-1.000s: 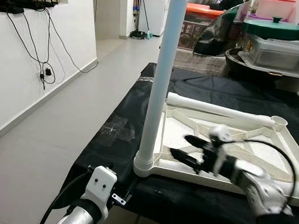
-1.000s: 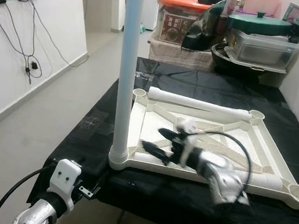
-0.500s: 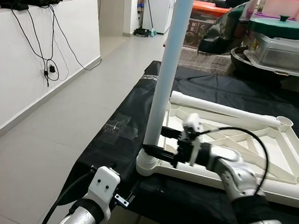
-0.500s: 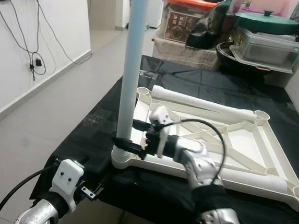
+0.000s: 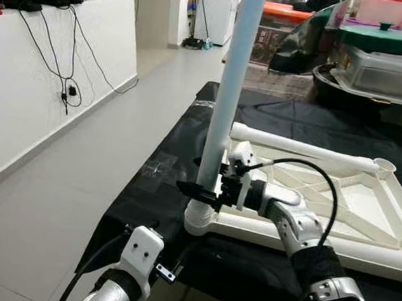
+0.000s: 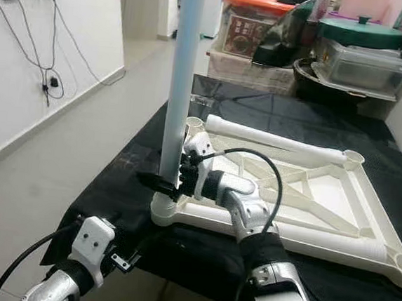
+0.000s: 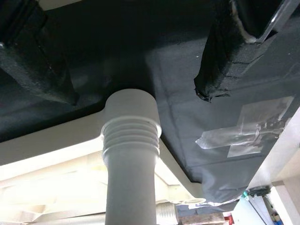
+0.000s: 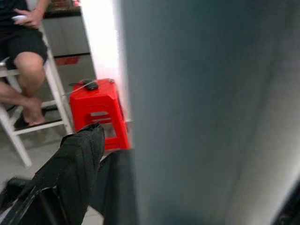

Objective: Building children table

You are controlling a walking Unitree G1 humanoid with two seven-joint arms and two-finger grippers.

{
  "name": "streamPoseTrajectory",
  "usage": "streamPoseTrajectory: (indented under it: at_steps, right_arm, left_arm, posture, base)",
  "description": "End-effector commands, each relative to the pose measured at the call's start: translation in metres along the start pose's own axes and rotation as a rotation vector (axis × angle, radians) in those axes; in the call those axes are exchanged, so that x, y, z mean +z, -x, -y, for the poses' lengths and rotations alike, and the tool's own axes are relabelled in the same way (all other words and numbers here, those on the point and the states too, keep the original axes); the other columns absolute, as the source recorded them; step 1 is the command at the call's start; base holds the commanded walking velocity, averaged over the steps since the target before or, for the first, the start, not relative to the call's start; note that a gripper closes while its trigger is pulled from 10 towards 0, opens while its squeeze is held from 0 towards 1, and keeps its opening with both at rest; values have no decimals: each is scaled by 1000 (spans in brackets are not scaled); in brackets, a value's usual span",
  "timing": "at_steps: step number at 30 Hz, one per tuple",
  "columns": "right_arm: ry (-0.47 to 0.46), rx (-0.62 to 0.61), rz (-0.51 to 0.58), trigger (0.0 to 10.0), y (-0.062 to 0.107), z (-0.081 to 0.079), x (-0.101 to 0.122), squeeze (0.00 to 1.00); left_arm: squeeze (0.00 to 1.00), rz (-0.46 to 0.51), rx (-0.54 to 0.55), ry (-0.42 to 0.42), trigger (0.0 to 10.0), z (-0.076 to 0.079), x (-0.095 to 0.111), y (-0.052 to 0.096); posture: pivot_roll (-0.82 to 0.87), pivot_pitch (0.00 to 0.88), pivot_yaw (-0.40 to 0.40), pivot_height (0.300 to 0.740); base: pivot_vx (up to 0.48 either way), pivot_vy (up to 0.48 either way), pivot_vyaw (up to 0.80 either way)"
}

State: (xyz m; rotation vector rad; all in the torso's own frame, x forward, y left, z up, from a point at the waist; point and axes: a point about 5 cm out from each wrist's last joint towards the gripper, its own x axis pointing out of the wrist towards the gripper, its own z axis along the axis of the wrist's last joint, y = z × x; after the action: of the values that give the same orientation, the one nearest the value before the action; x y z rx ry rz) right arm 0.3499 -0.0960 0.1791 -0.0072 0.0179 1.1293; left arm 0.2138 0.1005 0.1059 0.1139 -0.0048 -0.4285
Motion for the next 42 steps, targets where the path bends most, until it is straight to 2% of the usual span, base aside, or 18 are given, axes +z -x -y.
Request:
streamPoseTrajectory:
  at_steps: [1, 2, 4, 5, 16, 19, 21, 24, 26, 27, 28, 29, 30, 31, 32, 34, 36, 42]
  right_arm:
    - [20, -5, 0, 10000, -2, 1, 2, 0]
    - [23, -23, 11, 784, -7, 2, 3, 0]
    - [23, -23, 11, 784, -7, 2, 3, 0]
    - [24, -29, 15, 0, -8, 2, 3, 0]
    - [31, -75, 23, 0, -8, 3, -2, 0]
    - [34, -166, 16, 0, -3, 6, -8, 0]
    - [42, -338, 12, 0, 6, 12, -14, 0]
    - [46, -429, 7, 0, 11, 16, -17, 0]
    - [34, -696, -2, 0, 23, 24, -23, 0]
    - [34, -696, -2, 0, 23, 24, -23, 0]
    - [37, -895, -20, 0, 32, 29, -27, 0]
    - [37, -895, -20, 0, 32, 29, -27, 0]
    - [39, -1038, -34, 0, 39, 31, -29, 0]
    - [39, -1038, -34, 0, 39, 31, -29, 0]
    - [22, -1187, -41, 0, 46, 30, -31, 0]
    - [22, -1187, -41, 0, 46, 30, -31, 0]
    - [-76, -1458, -22, 0, 49, 20, -30, 0]
    - [-210, -1573, -9, 0, 29, 0, -30, 0]
  left_arm:
    - [0, -4, -2, -7, 10000, 1, -1, 2]
    - [0, -5, -3, -10, 10000, 1, -2, 2]
    - [0, -5, -3, -10, 10000, 1, -2, 2]
    - [0, -5, -4, -12, 10000, 1, -2, 2]
    - [0, -8, -4, -16, 10000, 1, -3, 2]
    - [0, -10, 1, -15, 10000, 0, -3, 2]
    - [0, -10, 5, -14, 10000, 0, -2, 2]
    - [0, -10, 6, -13, 10000, -1, -2, 2]
    - [0, -10, 9, -10, 10000, -2, -3, 2]
    - [0, -10, 9, -10, 10000, -2, -3, 2]
    - [0, -10, 8, -11, 10000, -2, -2, 1]
    - [0, -10, 8, -11, 10000, -2, -2, 1]
    - [0, -10, 8, -11, 10000, -2, -2, 1]
    - [0, -10, 8, -11, 10000, -2, -2, 1]
    - [0, -11, 7, -11, 10000, -2, -3, 1]
    - [0, -11, 7, -11, 10000, -2, -3, 1]
    - [0, -9, 8, -15, 10000, -3, -2, 0]
    - [0, -7, 11, -20, 10000, -3, -2, 0]
  posture:
    - [206, 0, -78, 740]
    - [204, 0, -76, 740]
    - [204, 0, -76, 740]
    - [205, 0, -77, 740]
    - [206, 0, -77, 740]
    - [203, 0, -73, 740]
    - [199, 0, -72, 740]
    - [195, 0, -69, 740]
    - [183, 0, -58, 740]
    - [183, 0, -58, 740]
    - [182, 0, -60, 740]
    - [182, 0, -60, 740]
    - [183, 0, -60, 740]
    - [183, 0, -60, 740]
    - [184, 0, -60, 740]
    - [184, 0, -60, 740]
    - [192, 0, -62, 740]
    - [197, 0, -64, 740]
  base:
    - [0, 0, 0]
    - [0, 0, 0]
    - [0, 0, 0]
    - [0, 0, 0]
    - [0, 0, 0]
    - [0, 0, 0]
    - [0, 0, 0]
    - [0, 0, 0]
    - [0, 0, 0]
    - [0, 0, 0]
    - [0, 0, 0]
    - [0, 0, 0]
    - [0, 0, 0]
    - [0, 0, 0]
    - [0, 0, 0]
    - [0, 0, 0]
    - [0, 0, 0]
    - [0, 0, 0]
